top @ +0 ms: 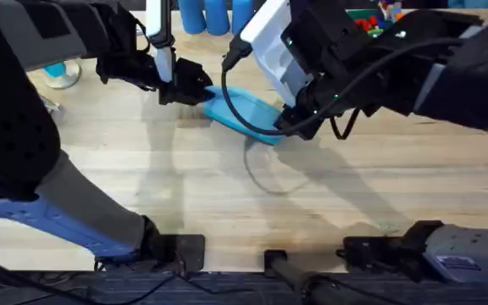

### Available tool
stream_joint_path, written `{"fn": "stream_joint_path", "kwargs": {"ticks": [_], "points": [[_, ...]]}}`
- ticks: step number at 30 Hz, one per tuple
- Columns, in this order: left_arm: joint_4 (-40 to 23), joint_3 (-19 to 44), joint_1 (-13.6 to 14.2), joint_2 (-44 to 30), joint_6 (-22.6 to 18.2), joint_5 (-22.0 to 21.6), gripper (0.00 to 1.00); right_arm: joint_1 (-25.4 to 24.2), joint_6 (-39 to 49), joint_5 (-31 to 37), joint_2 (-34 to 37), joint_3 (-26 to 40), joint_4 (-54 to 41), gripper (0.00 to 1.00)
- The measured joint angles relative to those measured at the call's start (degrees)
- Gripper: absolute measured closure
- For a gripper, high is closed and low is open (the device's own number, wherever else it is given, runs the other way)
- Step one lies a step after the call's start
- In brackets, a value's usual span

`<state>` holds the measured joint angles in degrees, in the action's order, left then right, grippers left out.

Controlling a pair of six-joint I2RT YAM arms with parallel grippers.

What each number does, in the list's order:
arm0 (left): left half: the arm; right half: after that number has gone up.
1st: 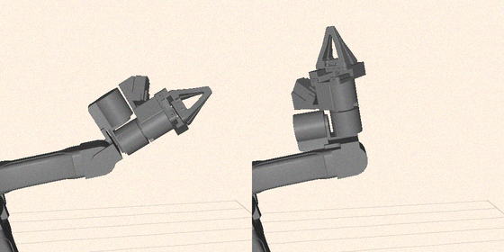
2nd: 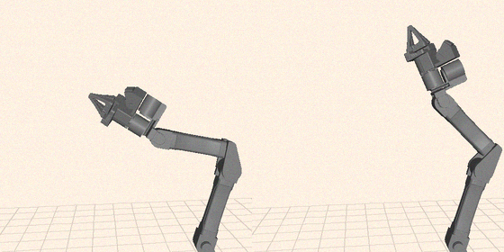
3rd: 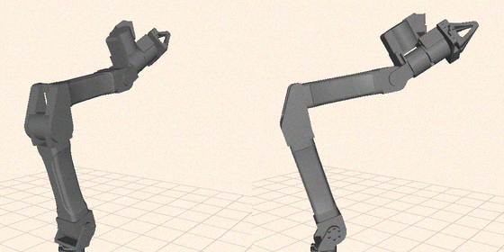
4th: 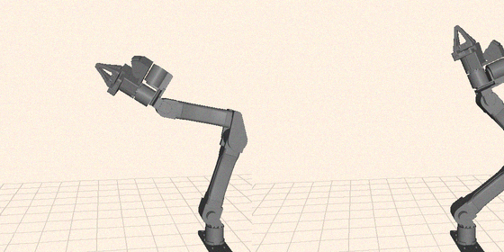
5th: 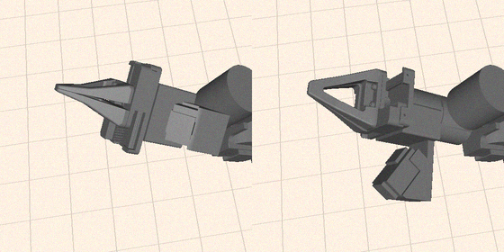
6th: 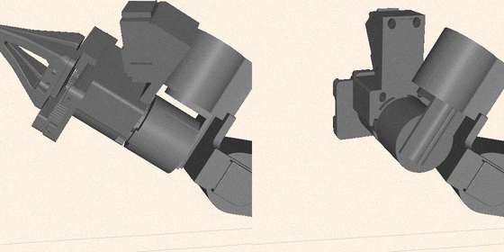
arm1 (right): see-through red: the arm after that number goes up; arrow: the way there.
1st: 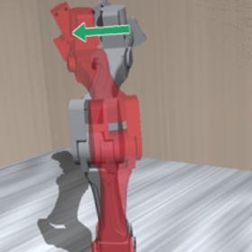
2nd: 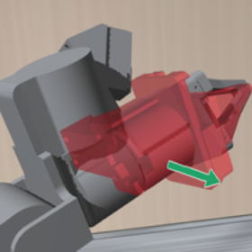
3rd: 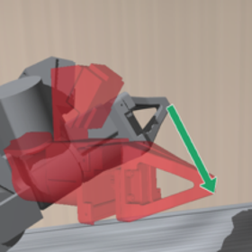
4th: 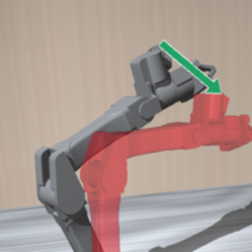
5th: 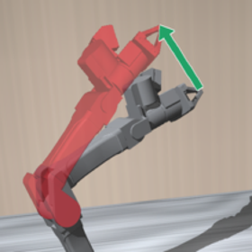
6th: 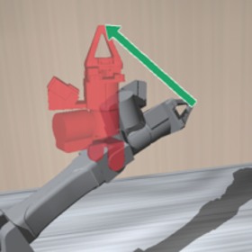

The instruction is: Unzip the bag, pick up the pens from the table one at a time and place them inside, then zip the bag closed.

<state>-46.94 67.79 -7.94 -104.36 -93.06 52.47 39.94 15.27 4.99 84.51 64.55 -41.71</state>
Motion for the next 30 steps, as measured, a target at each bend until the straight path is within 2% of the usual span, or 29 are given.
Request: {"fn": "stream_joint_path", "kwargs": {"ticks": [2, 5, 11, 20, 30], "points": [[0.0, 0.0, 0.0, 0.0, 0.0, 0.02, 0.958, 0.02, 0.07, 0.2, 0.0, 0.79, -0.85, 0.971], [0.0, 0.0, -0.03, 0.0, 0.0, 0.2, 0.958, 0.01, 6.44, 0.72, 0.0, 2.43, -1.98, 0.971], [0.41, 0.0, -0.37, 0.0, 0.0, -0.41, 0.958, -0.28, 10.1, -0.17, 0.0, 2.43, 3.18, 0.971], [1.11, 0.15, -1.69, 0.0, -0.02, -3.06, 0.958, -0.92, 9.34, -1.59, 1.07, 2.43, 18.47, 0.971], [1.09, 0.2, -1.8, 0.0, -0.02, -3.67, 0.958, -0.92, 6.04, -1.68, 1.07, 2.43, 22.01, 0.97]]}}
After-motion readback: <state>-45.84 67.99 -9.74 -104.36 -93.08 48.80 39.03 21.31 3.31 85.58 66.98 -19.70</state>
